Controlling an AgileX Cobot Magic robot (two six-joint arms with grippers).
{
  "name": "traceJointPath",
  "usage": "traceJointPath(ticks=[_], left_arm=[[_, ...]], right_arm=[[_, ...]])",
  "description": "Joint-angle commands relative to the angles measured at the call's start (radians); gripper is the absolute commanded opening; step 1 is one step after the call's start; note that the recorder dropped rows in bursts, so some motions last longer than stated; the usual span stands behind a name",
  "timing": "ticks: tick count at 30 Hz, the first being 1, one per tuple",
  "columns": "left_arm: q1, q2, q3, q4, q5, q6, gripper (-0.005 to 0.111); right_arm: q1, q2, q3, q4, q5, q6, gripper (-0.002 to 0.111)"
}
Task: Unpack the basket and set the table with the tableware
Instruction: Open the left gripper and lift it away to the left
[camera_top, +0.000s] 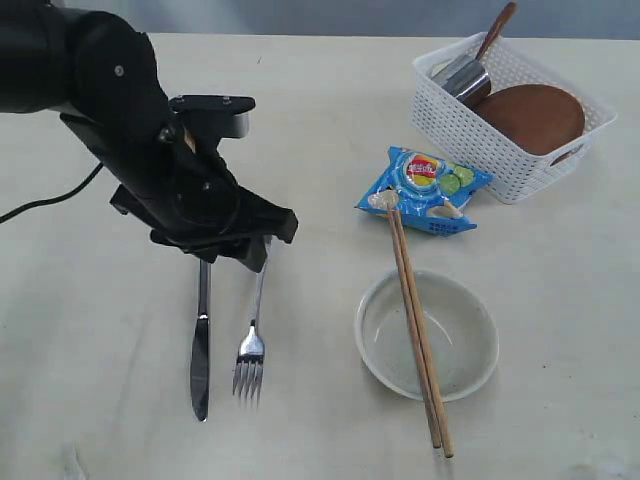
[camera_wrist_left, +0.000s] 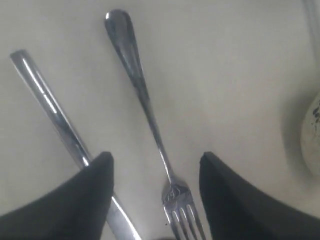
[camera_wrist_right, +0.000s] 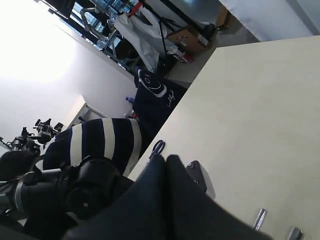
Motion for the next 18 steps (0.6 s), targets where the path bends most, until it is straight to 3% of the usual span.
traceJointPath(ticks=[1, 4, 8, 12, 18], left_arm=[[-0.003, -0.022, -0.006, 0.039, -0.043, -0.015, 0.048], [-0.003, -0.064, -0.006, 0.107, -0.050, -0.022, 0.037], [-0.003, -0.134, 0.008, 0.162, -0.052, -0.022, -0.001], [-0.003, -0.224, 0.084, 0.164, -0.092, -0.017, 0.000], [-0.003, -0.447, 0.314, 0.167, -0.304, -0.014, 0.000]], right_arm=[[-0.006, -0.006, 0.003, -0.035, 0.003, -0.006, 0.000], [-0.006, -0.006, 0.003, -0.114, -0.015, 0.040, 0.000], [-0.006, -0.004, -0.012, -0.335, -0.247, 0.165, 0.000], [-0.006, 0.023, -0.084, -0.642, -0.411, 0.397, 0.000], [-0.006, 0.155, -0.265, -0.917, -0.400, 0.584, 0.000]])
